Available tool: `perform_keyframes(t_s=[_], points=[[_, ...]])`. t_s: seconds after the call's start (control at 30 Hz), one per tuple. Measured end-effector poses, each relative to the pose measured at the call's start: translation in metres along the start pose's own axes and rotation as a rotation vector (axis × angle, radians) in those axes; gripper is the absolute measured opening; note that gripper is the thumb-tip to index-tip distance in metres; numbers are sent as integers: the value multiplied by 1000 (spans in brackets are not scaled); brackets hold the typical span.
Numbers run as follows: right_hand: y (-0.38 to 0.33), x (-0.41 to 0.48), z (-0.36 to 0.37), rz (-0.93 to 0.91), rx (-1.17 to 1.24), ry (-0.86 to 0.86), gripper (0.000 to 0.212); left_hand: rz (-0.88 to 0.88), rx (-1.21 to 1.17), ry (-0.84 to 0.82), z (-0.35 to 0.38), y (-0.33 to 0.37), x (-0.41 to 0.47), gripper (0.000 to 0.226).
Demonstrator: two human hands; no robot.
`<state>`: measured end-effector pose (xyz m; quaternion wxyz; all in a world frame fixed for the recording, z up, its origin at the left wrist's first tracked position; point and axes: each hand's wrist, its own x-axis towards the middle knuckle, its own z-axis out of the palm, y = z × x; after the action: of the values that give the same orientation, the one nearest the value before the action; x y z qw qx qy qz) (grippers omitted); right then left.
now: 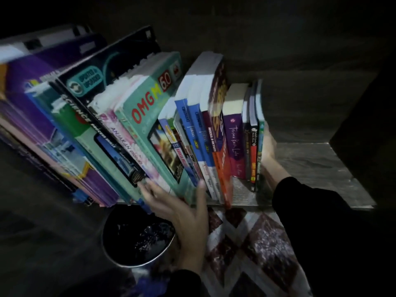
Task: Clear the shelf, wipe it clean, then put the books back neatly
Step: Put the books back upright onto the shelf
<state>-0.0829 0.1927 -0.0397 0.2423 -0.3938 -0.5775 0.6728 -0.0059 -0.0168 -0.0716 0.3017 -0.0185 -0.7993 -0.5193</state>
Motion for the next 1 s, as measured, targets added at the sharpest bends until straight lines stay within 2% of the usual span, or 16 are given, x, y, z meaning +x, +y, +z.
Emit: perform_keyframes(t_s=[0.1,0.17,0.2,0.3,0.37,0.47,0.53,0.6,0.67,0.7,0.77,0.83,0.9,0.97,1.0], points=[[-5,-8,-7,-93,-243,224,47,334,207,-97,2,0,-20,104],[-8,-17,-12,-129,-252,262,43,524,321,-156,13,-7,-27,103],[-7,-22,-13,-126,-242,263,42,557,378,-187,18,-10,-25,104],[8,-40,-19,-61,-137,175,36,594,478,-218,35,-19,-16,108],[14,-60,-24,-78,-105,51,35,583,469,-218,45,-21,-15,107],[20,-72,-33,-117,-183,-98,48,503,438,-193,53,-14,-19,103],[25,-80,-41,-155,-237,-87,51,471,460,-200,50,-10,-21,100],[33,-104,-48,-332,-307,76,47,492,475,-224,40,-9,-21,96],[40,-140,-49,-643,-274,261,35,529,453,-226,24,-9,-20,85],[44,-160,-45,-765,-255,248,28,529,430,-213,13,-12,-19,79],[55,-190,-29,-861,-269,47,18,474,382,-157,-12,-22,-12,69],[71,-206,-8,-858,-431,-181,16,343,363,-83,-38,-36,1,72],[88,-213,13,-818,-685,-331,43,225,349,-35,-60,-49,21,79],[88,-215,29,-693,-817,-447,74,182,280,-68,-75,-58,45,83],[84,-215,35,-643,-839,-469,80,161,246,-106,-79,-60,57,84]])
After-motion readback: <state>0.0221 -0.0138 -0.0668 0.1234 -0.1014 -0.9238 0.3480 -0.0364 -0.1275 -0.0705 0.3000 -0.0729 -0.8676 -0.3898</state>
